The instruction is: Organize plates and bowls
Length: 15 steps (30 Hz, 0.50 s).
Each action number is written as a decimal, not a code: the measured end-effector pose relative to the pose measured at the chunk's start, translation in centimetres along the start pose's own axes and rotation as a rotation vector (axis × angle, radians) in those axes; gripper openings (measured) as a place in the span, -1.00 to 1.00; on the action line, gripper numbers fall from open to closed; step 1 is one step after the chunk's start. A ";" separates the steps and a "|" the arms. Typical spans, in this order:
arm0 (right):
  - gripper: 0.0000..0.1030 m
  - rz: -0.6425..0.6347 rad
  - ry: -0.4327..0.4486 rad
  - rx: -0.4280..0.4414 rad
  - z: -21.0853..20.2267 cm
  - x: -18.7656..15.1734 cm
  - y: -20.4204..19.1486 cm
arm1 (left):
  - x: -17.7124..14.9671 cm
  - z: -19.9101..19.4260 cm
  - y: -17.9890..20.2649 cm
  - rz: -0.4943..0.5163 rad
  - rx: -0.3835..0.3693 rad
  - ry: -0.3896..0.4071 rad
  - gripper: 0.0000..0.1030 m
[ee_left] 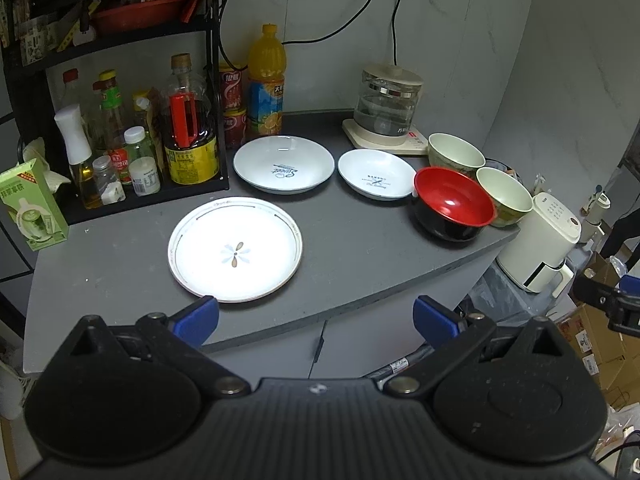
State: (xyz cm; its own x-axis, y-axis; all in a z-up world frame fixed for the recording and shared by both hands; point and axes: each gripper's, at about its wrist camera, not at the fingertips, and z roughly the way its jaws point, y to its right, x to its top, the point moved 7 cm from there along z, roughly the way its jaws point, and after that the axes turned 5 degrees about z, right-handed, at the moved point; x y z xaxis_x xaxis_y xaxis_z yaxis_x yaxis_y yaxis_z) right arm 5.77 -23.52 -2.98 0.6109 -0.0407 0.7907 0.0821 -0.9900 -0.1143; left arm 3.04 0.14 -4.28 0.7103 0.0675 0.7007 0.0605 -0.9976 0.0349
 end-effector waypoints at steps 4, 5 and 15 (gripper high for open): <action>1.00 -0.005 0.000 0.009 -0.1 -0.1 -0.2 | 0.0 0.0 0.1 -0.005 -0.005 -0.001 0.99; 1.00 -0.006 0.000 0.011 -0.2 -0.1 -0.2 | -0.1 0.0 0.2 -0.003 -0.005 -0.002 0.99; 1.00 -0.001 -0.004 0.026 -0.3 -0.2 -0.1 | -0.2 0.0 0.5 -0.002 -0.008 -0.007 0.99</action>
State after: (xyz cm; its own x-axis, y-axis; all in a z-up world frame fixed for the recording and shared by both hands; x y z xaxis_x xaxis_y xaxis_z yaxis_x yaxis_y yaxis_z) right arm 5.38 -23.51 -2.98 0.6138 -0.0392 0.7885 0.1033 -0.9862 -0.1295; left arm 2.92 -0.38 -4.45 0.7152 0.0696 0.6954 0.0565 -0.9975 0.0417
